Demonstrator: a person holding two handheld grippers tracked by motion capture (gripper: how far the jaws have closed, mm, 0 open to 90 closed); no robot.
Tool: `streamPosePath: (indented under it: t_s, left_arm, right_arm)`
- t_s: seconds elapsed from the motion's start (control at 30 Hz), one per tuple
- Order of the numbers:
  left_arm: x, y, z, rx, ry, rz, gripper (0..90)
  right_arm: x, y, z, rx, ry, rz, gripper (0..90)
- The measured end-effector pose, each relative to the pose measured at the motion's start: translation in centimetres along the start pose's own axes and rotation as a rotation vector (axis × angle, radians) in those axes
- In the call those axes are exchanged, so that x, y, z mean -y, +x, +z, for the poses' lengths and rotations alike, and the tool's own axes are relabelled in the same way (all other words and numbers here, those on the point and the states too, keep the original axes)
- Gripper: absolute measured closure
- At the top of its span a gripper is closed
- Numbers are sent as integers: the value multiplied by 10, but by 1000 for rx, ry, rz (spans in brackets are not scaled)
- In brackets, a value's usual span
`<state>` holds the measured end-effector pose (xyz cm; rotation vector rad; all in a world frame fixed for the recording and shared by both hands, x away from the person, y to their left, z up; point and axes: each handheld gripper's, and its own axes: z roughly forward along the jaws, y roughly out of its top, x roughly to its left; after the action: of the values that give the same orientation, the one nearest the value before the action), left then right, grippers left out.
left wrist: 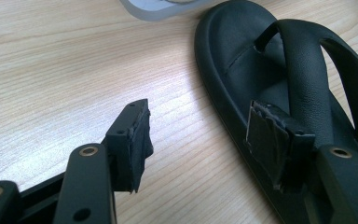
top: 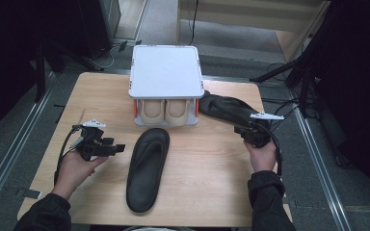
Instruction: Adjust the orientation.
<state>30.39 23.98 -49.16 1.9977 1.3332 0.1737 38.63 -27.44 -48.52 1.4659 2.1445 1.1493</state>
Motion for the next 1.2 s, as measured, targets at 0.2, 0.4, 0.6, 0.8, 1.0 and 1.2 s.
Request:
streamPosePath:
  t_s: [0.2, 0.4, 0.6, 0.8, 1.0, 1.2]
  left_arm:
    - [2, 2, -2, 7, 3, -2, 392]
    - [6, 3, -6, 5, -24, -14, 389]
    - [10, 3, -9, 6, -28, -16, 387]
    - [14, 3, -14, 2, -48, -14, 380]
    - [19, 5, -17, -8, -43, -27, 378]
    - [24, 7, -20, -18, -46, -41, 377]
  right_arm:
    - [-6, -16, 6, 11, -7, 22, 900]
    - [-12, -34, 9, 52, -9, 47, 900]
    - [-18, -46, 12, 72, -10, 55, 900]
    - [-24, -56, 15, 76, -21, 73, 900]
    - [-27, -64, 20, 92, -14, 85, 900]
    - [-30, -69, 30, 97, 6, 95, 900]
